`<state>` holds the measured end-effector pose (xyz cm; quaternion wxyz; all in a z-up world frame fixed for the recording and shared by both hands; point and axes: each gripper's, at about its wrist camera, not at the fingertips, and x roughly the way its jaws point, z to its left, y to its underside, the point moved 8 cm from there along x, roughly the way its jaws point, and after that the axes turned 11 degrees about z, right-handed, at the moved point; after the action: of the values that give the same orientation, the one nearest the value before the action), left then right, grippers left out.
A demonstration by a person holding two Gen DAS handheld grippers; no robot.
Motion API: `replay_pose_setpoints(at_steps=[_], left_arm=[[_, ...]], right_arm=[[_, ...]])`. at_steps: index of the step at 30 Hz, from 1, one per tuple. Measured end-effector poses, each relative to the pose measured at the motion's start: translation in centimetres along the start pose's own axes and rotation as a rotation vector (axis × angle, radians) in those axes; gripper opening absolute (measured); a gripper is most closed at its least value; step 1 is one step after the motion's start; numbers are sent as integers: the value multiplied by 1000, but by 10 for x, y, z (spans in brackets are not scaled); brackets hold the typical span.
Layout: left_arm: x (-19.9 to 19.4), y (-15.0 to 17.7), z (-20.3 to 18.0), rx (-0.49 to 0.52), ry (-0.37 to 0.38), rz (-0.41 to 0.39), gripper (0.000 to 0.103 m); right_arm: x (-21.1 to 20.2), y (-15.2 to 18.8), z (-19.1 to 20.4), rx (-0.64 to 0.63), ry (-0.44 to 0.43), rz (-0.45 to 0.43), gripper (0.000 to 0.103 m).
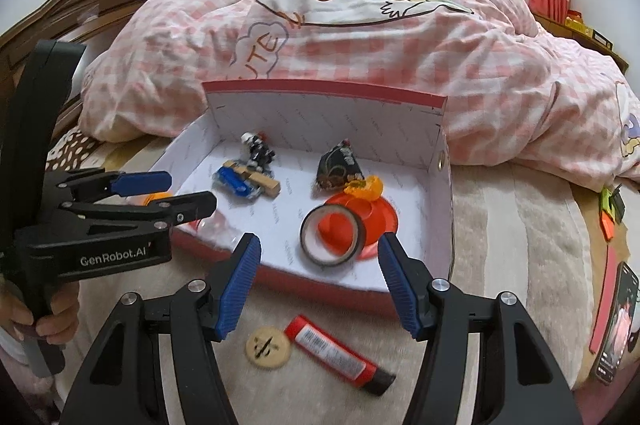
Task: Organize objects
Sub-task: 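Withdraw both grippers from the box toward the wooden disc and red tube, then grasp the wooden disc with the left gripper while the right gripper grasps the red tube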
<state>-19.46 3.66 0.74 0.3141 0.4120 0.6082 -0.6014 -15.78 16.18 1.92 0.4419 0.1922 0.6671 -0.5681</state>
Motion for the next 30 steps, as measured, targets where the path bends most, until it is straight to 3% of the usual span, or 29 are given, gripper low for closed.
replay_pose_setpoints(at_steps=[9, 19, 30], left_arm=[[-14, 26, -10, 13, 26, -4, 61], [-10, 57, -26, 45, 54, 40, 61], [4, 70, -58, 124, 93, 86, 61]], right_arm=[[-9, 35, 5, -20, 23, 18, 62], [0, 74, -17, 41, 45, 70, 62], [20, 80, -31, 7, 71, 105, 62]])
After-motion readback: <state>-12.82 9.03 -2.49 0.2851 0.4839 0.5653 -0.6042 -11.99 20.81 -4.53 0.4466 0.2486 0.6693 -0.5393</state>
